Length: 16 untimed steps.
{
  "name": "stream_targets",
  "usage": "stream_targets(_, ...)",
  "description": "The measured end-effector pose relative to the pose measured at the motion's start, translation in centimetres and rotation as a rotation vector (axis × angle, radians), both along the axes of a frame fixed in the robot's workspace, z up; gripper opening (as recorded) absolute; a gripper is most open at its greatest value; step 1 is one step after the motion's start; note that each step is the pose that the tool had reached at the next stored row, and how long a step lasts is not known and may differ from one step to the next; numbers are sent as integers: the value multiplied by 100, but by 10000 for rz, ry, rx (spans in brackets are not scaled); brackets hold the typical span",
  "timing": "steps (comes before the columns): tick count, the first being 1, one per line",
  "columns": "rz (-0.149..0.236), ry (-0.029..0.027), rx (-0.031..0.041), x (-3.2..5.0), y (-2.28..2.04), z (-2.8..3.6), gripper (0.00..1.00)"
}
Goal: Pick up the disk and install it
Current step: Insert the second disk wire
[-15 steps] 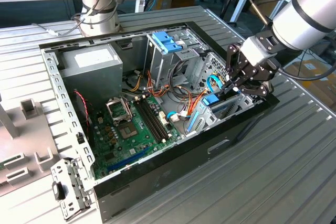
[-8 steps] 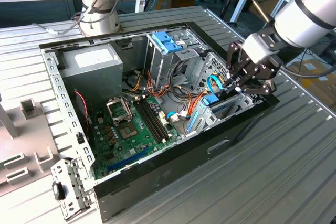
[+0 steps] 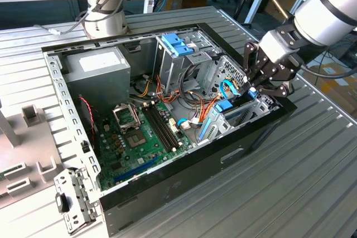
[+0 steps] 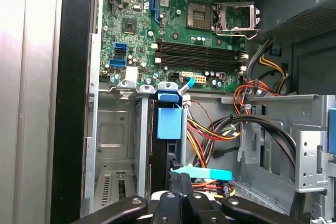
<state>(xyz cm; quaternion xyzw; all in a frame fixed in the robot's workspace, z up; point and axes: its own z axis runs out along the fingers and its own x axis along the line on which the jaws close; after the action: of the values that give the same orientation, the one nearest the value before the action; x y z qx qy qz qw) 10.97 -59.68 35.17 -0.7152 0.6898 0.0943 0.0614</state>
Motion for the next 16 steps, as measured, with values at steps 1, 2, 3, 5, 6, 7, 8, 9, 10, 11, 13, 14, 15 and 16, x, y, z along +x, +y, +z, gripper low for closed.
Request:
stream_targets(1, 0, 14, 2, 0, 0, -18, 11)
stream_targets(2, 0, 25, 5, 0, 0, -31, 11)
stream_targets(3, 0, 39, 9, 0, 0, -49, 11)
stream_targets(5, 1, 67, 8, 2, 0, -69, 11)
stream_targets(6, 0, 79, 8, 2, 0, -84, 11)
stream_targets(7, 0, 89, 7, 3, -1, -96, 11)
stream_targets(8, 0, 94, 8, 3, -1, -103, 11)
stream_targets(9, 0, 97, 7, 3, -1, -108, 11)
stream_targets(10, 0, 98, 8, 4, -2, -111, 11)
stream_targets(11, 0, 98, 9, 5, -4, -112, 11)
stream_targets(13, 1, 99, 10, 8, -5, -110, 11)
stream_targets(14, 1, 98, 16, 15, -5, -102, 11)
stream_targets(15, 0, 98, 16, 25, -5, -96, 11)
stream_targets(16, 0, 98, 13, 40, -5, -89, 11)
